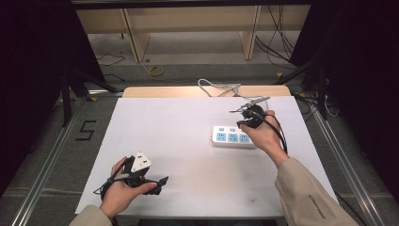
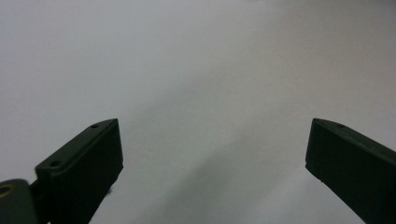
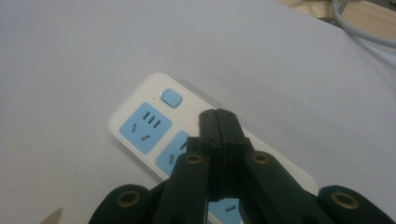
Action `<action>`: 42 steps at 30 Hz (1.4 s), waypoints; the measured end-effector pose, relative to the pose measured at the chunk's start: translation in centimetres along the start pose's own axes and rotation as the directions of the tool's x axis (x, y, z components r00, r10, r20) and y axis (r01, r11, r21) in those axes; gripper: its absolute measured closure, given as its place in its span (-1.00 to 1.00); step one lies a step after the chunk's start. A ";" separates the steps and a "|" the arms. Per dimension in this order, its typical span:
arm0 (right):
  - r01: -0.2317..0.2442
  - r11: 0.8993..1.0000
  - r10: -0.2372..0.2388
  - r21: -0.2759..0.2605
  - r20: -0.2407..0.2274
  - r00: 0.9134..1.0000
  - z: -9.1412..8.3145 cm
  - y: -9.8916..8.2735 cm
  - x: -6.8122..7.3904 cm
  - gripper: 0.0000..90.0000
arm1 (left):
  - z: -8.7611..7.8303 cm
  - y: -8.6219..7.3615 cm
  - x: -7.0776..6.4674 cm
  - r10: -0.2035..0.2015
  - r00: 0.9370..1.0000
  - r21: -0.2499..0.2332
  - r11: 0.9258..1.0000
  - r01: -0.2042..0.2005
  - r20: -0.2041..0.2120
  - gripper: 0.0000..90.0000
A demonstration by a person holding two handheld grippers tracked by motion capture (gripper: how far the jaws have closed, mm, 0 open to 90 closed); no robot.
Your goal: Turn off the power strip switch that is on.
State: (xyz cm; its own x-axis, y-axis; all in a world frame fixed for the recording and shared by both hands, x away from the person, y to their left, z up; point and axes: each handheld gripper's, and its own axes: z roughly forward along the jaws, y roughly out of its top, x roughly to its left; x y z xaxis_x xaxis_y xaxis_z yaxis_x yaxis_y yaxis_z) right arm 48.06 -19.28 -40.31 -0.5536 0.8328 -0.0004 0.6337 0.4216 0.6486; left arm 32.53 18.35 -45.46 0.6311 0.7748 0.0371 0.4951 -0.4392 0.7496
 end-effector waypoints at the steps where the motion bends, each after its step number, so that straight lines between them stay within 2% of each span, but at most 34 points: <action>1: -0.004 1.000 0.004 0.005 -0.001 1.000 0.0 0.1 0.0 1.00 | 0.0 0.0 0.0 0.000 1.000 0.000 1.000 0.000 0.000 -0.92; 42: -0.029 0.993 0.028 0.112 0.014 1.000 3.4 1.7 -0.6 1.00 | 0.0 0.0 0.0 0.004 1.000 -0.002 1.000 -0.004 0.001 -0.92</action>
State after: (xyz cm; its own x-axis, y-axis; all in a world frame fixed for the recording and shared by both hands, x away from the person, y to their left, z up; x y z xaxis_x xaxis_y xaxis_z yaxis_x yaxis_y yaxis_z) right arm 51.27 -17.86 -41.80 -0.5282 0.8491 0.0070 0.7062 0.4347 0.5588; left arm 32.55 18.33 -45.47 0.6337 0.7725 0.0398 0.4915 -0.4418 0.7505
